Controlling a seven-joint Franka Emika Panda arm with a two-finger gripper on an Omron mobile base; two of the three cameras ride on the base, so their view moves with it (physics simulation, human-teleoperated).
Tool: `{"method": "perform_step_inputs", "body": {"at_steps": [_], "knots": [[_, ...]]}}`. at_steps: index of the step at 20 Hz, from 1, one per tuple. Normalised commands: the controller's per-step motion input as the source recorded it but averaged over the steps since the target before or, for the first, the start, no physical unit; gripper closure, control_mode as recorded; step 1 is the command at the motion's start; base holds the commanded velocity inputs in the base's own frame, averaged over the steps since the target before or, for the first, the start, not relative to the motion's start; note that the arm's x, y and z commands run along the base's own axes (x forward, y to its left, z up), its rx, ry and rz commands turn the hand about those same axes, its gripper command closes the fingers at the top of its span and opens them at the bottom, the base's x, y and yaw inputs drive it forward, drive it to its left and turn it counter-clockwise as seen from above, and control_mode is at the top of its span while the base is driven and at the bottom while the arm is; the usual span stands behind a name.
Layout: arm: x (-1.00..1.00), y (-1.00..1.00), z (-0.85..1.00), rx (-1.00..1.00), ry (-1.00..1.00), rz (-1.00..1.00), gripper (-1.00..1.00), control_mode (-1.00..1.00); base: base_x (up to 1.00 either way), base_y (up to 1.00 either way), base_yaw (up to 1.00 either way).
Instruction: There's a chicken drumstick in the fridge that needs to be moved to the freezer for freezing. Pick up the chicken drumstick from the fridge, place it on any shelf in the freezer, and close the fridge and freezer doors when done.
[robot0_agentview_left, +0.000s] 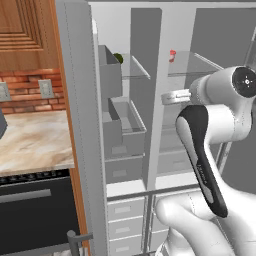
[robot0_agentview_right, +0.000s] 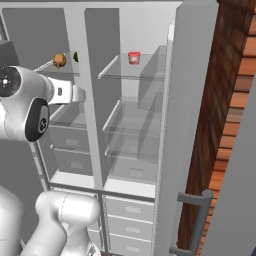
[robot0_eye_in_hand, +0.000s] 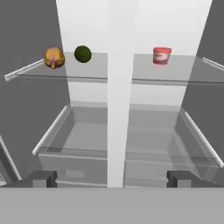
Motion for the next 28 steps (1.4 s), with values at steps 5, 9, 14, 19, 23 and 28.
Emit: {"method": "perform_step_inputs", "body": {"at_steps": [5,9,14,19,23,28], "knots": [[-0.19,-0.1,0.0,0.0,0.01,-0.11,-1.0,-1.0,0.0,0.0,0.0],[-0.32,-0.11,0.0,0.0,0.02,-0.06,-1.0,-1.0,0.0,0.0,0.0],[-0.55,-0.38,0.0,0.0,0.06,-0.01,-1.0,-1.0,0.0,0.0,0.0],[-0.65,-0.08,0.0,0.0,0.02,0.0,-1.0,-1.0,0.0,0.0,0.0],[-0.47,0.08,-0.04,0.0,0.01,0.0,-1.0,-1.0,0.0,0.0,0.0],[-0.13,0.18,-0.01,-0.01,0.0,0.0,-1.0,-1.0,0.0,0.0,0.0]]}}
